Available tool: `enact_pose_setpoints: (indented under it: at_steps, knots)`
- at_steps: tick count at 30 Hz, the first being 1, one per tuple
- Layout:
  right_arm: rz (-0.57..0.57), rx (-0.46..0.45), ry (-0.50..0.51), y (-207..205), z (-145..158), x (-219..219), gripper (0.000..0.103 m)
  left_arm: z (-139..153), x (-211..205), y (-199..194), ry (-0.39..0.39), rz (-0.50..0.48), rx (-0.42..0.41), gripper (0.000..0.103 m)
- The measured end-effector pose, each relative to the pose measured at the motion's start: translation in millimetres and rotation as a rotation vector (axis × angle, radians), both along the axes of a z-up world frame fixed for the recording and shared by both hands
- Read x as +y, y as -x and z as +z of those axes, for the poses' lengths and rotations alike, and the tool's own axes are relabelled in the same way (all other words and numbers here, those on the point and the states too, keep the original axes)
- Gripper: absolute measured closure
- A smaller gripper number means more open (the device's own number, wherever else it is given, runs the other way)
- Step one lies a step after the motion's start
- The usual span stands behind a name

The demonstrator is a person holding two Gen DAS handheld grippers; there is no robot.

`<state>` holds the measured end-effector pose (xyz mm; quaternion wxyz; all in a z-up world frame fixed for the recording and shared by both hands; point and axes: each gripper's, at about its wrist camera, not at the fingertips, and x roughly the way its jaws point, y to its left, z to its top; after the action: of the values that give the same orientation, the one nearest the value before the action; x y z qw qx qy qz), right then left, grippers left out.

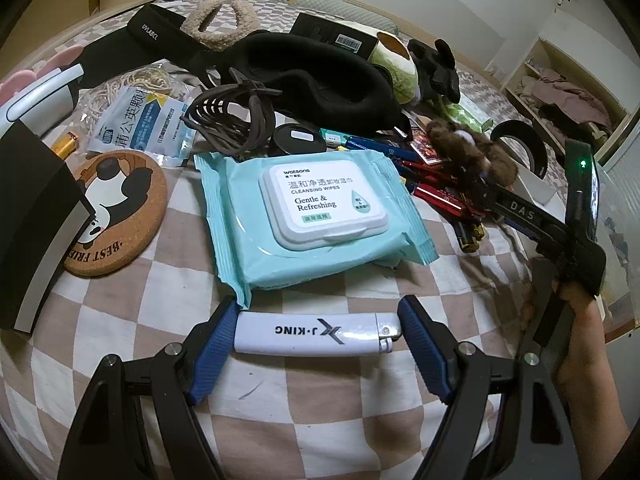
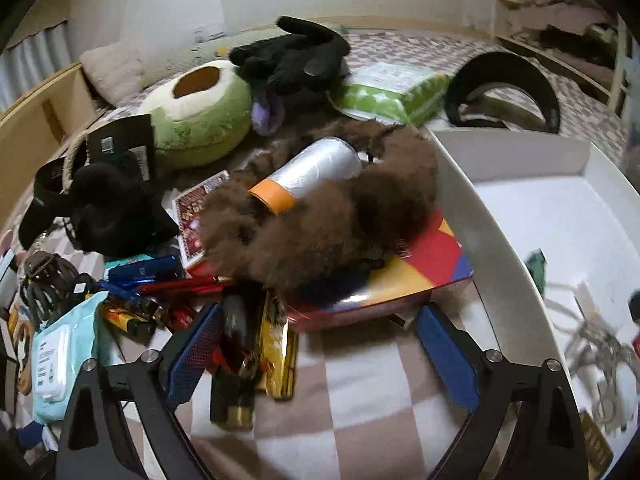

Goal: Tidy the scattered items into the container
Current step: 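Hold the white lighter in the left gripper while the right gripper reaches toward the colourful card box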

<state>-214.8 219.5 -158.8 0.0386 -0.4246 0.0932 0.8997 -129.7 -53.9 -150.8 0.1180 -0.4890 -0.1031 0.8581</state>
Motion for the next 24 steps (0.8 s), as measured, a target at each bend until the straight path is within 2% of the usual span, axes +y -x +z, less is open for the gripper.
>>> enact_pose_setpoints:
  at_steps: [3, 8, 11, 13, 21, 24]
  knots:
    - [0.090, 0.019, 0.075, 3, 2, 0, 0.006, 0, 1, 0, 0.000, -0.002, 0.001, 0.022]
    - [0.317, 0.047, 0.222, 5, 11, -19, 0.006, 0, 0, 0, -0.005, -0.002, -0.001, 0.022]
    - [0.276, 0.100, 0.145, -4, 24, -20, 0.006, 0, 0, 0, -0.004, -0.003, -0.002, 0.022]
    - [0.242, 0.102, 0.143, -3, 29, -13, 0.006, 0, 1, 0, -0.001, -0.005, -0.002, 0.022]
    - [0.286, -0.010, 0.309, 46, 32, 4, 0.006, -1, 0, 1, -0.001, -0.005, -0.005, 0.022]
    - [0.303, -0.026, 0.360, 69, 41, 5, 0.006, -2, 0, 2, 0.000, -0.004, -0.008, 0.022]
